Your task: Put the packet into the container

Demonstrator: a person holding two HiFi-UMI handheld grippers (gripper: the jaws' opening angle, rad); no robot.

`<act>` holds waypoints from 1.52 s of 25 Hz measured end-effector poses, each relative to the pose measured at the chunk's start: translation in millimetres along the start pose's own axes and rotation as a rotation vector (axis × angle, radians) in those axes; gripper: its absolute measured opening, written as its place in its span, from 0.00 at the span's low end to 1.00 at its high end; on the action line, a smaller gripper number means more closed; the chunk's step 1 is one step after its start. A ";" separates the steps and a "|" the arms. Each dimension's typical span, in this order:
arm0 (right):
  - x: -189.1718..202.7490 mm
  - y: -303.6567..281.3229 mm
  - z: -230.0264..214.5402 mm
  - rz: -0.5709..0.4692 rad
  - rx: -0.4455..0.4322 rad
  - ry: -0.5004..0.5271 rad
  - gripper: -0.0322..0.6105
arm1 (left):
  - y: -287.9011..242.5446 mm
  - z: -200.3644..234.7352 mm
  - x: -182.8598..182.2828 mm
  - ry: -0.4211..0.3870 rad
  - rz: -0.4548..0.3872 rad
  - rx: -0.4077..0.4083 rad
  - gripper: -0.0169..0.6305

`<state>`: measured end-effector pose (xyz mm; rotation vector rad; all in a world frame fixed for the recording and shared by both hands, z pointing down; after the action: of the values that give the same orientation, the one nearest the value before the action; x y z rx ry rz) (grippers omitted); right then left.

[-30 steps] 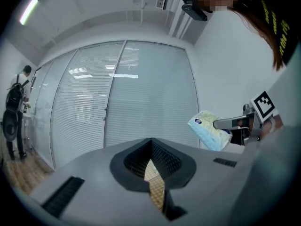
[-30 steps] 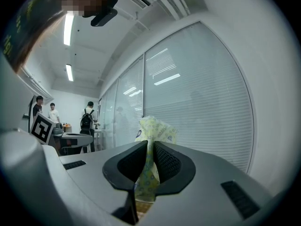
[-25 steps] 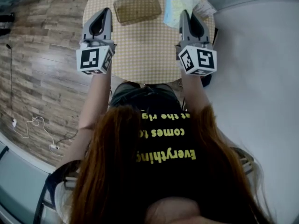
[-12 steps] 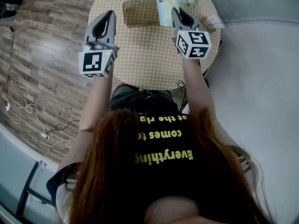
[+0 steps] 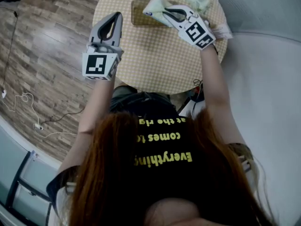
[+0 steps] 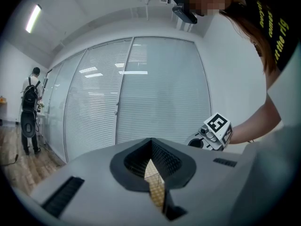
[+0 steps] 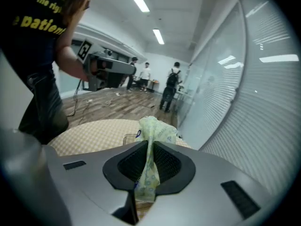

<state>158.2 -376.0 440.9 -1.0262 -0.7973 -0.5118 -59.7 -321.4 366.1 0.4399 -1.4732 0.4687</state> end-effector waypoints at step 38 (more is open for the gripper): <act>84.8 -107.2 18.8 0.158 -0.405 0.172 0.15 | 12.5 3.3 15.6 -0.012 0.065 -0.072 0.03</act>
<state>128.5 -407.8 571.9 -1.3849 -0.4622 -0.6311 -68.7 -312.3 381.9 0.3391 -1.5148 0.4632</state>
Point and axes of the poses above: the fingertips, and each gripper's own axes: y backward along the fingers, z to its left, x out of its underside, the point moved 6 cm from there along y, backward along the fingers, and after that the axes turned 2 degrees about -z, right-handed, at the moved point
